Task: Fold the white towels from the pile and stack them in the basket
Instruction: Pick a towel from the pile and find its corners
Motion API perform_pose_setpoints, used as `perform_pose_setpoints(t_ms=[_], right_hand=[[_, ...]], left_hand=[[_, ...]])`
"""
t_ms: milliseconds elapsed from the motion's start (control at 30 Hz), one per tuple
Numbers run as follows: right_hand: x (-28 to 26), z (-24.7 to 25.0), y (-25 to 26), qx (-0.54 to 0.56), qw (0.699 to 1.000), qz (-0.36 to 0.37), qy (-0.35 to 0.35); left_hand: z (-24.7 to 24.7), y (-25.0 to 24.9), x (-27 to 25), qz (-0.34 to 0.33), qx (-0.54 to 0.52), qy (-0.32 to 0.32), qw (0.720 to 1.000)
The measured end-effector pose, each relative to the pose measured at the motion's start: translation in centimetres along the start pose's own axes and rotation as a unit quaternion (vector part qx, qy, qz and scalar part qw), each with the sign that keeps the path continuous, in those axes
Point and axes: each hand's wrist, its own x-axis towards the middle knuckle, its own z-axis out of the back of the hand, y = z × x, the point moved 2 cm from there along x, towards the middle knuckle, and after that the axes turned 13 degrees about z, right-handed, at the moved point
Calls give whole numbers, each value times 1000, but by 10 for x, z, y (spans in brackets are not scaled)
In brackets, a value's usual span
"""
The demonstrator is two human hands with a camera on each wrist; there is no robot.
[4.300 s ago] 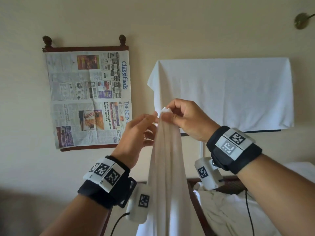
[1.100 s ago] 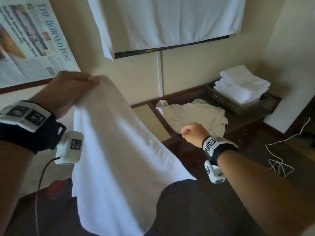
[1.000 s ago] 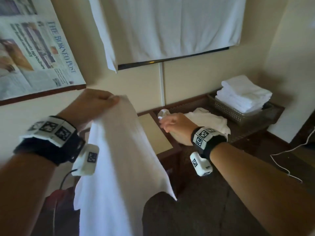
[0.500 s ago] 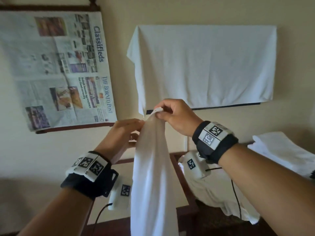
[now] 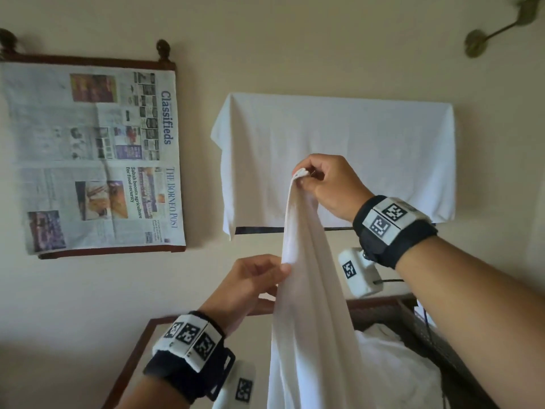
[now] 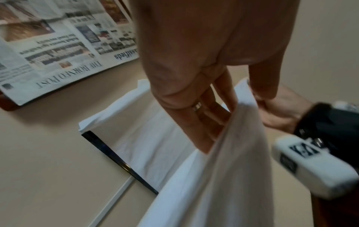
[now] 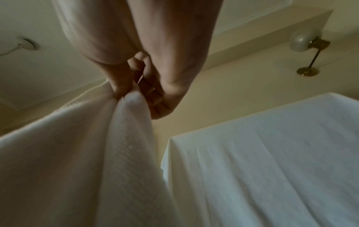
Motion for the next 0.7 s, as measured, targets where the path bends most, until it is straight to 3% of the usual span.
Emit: perform_pose_setpoints(t_ms=[200,300,367,500,600,700], right_hand=[[-10,31,-21,-44,998,-27,-37],[-21,46,-34,-75,993,-38,-82],[-30,54,-44,-94,990,-41,-100],[-59,56,-69,-122,985,-95,-78],[-77,43,-70,-91,985,-144,-10],[-94,6,-45,-11,968,-141,206]], left_hand=[[-39,43,30,-68,138,-163,975],[-47,80,30,-24,196,-139,970],[-50,102,26,-11,155,-109,982],[-25,110,18,3,119,-191,974],[-4,94,17,8,109,-247,963],[6,70,20,-3,191,-282,940]])
